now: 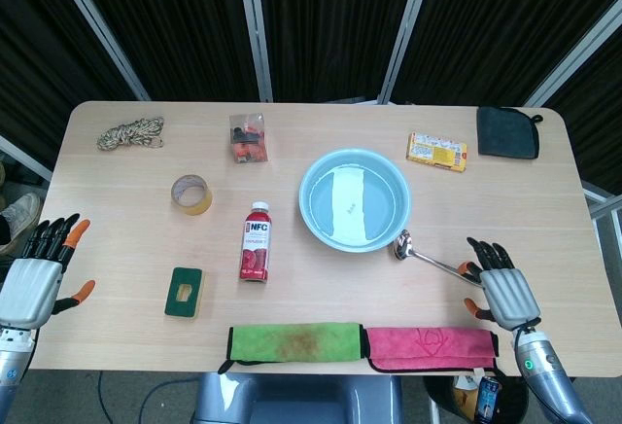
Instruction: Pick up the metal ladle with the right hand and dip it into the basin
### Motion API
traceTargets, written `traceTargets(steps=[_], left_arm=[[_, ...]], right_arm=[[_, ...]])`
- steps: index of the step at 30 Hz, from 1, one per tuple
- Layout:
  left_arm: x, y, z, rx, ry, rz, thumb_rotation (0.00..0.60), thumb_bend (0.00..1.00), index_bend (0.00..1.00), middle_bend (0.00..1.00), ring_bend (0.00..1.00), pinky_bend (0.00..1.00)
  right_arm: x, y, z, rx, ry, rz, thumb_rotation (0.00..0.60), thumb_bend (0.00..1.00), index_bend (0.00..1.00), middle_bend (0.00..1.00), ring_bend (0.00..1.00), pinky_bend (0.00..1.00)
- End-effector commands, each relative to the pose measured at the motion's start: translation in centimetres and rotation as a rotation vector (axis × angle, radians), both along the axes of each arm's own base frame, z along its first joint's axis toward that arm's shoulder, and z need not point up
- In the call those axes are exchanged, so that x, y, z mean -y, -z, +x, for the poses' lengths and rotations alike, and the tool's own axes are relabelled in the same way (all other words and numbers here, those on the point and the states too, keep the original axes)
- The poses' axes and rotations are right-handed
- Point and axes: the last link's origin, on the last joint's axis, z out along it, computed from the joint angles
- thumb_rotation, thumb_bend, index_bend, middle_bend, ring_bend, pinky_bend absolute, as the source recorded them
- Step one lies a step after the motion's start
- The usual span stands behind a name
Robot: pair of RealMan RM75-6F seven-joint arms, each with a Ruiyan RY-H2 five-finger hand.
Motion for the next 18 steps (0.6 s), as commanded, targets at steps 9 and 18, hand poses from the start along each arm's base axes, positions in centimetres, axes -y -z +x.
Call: traceTargets(steps=[9, 18], left_arm=[[-0.2, 0.2, -0.1, -0.017, -0.013, -0.003, 0.600, 0.24, 0.00, 0.00, 0.00, 0.04], [-0.1, 0.2, 0.0, -0.012, -0.007, -0.008, 0.600, 0.24, 0.00, 0.00, 0.00, 0.04]], right_arm=[[1.8, 2.1, 0.5, -0.020, 0.010, 0.019, 0.600, 0.25, 0.37, 0.00, 0.00, 0.00], [2.0, 2.7, 1.1, -0.044, 0.005, 0.053, 0.600, 0.25, 0.37, 0.00, 0.00, 0.00]])
